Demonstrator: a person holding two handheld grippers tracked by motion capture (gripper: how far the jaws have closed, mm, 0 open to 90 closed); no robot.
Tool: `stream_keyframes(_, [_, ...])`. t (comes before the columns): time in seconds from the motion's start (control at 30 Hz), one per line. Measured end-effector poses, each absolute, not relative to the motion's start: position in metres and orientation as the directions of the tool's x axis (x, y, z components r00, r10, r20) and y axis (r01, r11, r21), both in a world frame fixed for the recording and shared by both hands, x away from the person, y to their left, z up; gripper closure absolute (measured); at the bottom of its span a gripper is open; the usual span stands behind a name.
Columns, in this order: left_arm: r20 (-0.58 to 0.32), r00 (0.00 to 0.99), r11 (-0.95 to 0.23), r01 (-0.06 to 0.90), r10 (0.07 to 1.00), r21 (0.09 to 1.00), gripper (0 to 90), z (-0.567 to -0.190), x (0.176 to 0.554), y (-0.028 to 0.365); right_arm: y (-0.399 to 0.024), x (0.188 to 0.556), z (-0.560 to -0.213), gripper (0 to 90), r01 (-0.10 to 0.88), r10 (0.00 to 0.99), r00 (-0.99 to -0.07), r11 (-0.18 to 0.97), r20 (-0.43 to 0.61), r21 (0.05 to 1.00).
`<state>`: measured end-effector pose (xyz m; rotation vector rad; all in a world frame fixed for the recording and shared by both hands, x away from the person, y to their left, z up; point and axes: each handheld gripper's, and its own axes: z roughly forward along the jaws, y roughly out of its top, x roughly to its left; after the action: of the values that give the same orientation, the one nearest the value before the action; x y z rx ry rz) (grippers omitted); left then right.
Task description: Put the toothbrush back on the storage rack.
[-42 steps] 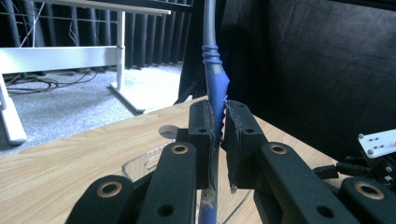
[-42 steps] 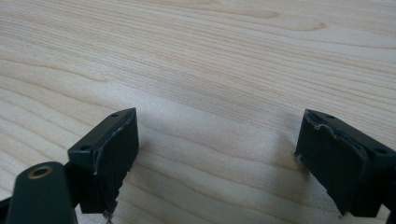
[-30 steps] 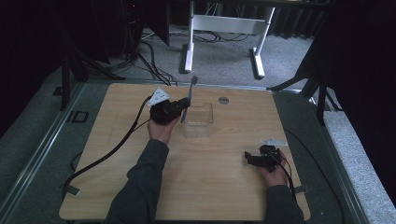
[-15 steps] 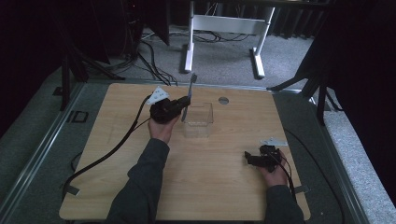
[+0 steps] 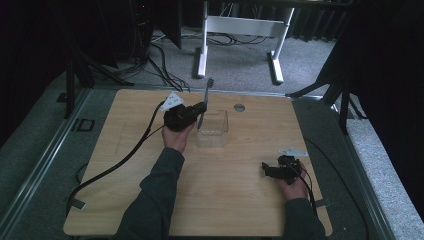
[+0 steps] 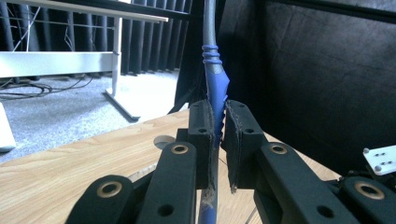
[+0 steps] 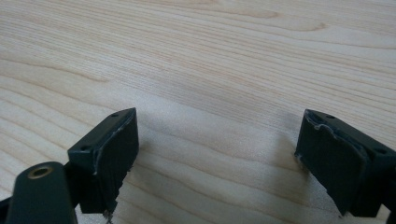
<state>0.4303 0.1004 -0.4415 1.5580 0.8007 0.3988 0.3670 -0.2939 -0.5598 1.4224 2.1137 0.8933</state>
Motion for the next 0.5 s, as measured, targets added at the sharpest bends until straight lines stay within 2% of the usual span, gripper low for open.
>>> stream_keyframes(0.5, [-0.175, 0.699, -0.022, 0.264, 0.693, 0.964, 81.5, -0.4481, 0.4386, 0.0903, -0.2939, 0.3671, -0.5598, 12.6, 0.644, 0.926, -0.377, 0.264, -0.003, 0.718])
